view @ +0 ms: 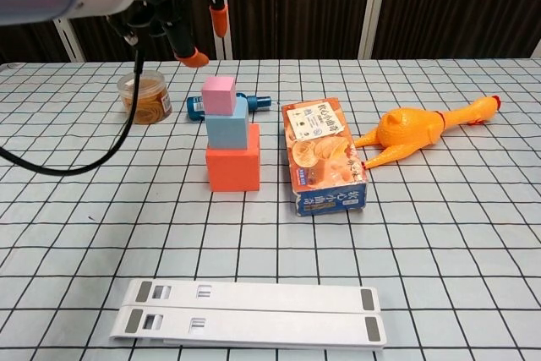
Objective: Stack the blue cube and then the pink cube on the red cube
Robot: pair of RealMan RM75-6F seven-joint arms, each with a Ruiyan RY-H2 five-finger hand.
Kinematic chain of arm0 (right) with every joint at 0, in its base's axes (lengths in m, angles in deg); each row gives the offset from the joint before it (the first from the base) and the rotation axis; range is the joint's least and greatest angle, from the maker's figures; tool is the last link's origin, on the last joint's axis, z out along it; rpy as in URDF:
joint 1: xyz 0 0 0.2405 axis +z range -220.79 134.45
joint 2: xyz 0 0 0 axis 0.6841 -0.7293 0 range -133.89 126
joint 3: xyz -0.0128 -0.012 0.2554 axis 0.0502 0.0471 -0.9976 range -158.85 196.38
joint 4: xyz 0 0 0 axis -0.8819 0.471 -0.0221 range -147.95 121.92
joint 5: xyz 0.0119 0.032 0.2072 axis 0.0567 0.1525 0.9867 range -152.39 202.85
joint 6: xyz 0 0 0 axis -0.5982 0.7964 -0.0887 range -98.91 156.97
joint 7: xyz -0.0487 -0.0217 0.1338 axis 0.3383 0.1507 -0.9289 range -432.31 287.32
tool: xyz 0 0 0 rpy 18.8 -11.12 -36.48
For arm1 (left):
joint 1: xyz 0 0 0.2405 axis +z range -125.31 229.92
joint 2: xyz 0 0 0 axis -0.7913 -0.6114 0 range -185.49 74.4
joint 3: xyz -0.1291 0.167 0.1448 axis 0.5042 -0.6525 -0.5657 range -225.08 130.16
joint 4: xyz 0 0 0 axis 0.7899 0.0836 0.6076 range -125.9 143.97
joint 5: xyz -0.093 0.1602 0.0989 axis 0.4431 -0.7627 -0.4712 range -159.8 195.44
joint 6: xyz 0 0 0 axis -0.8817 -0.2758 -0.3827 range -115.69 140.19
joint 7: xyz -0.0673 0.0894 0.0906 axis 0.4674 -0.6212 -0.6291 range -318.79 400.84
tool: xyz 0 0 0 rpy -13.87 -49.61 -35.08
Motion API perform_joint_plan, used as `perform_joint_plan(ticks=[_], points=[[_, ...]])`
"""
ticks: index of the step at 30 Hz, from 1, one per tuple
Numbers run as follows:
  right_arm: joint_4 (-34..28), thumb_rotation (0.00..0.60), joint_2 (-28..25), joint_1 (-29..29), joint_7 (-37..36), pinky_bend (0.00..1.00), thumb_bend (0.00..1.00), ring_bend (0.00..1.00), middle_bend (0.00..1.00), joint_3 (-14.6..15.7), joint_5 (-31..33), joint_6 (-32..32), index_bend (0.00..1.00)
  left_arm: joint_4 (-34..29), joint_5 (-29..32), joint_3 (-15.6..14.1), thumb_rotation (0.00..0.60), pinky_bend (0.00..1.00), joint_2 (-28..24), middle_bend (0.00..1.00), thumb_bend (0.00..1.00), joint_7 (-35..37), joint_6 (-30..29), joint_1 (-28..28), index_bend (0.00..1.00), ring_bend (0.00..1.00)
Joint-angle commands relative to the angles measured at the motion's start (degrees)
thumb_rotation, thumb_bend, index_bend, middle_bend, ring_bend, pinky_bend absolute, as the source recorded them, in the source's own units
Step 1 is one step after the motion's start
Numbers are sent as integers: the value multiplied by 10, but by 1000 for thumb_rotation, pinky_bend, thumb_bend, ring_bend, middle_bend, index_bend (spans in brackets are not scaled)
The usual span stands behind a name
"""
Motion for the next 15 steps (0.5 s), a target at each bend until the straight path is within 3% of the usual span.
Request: perform_joint_plan(ticks=[1,4,6,10,13,15], points=[[-1,600,-2,-1,-3,213,160,103,74,0,-1,1,102,-68,-13,15,600,805,-52,924,389,6,-21,19,296,763],[-2,600,-4,-2,-6,213,160,103,74,-1,0,2,102,-151,-25,13,600,766,-117,886,372,26,-25,57,281,716],[-4,600,-5,-3,-8,213,160,103,74,-1,1,4,102,-182,-61,-15,600,689,-163,804,339,55,-4,97,258,630],[-6,600,-5,-4,-8,213,160,103,74,-2,0,7,102,-182,-184,-102,600,514,-233,608,294,171,75,201,254,449],[-12,600,-6,-3,-2,213,160,103,74,0,-4,8,102,-182,-351,-207,600,361,-305,444,256,298,120,319,226,305],[-14,600,-6,-3,2,213,160,103,74,0,-6,9,102,-182,-443,-265,600,250,-339,325,210,351,118,379,172,204]])
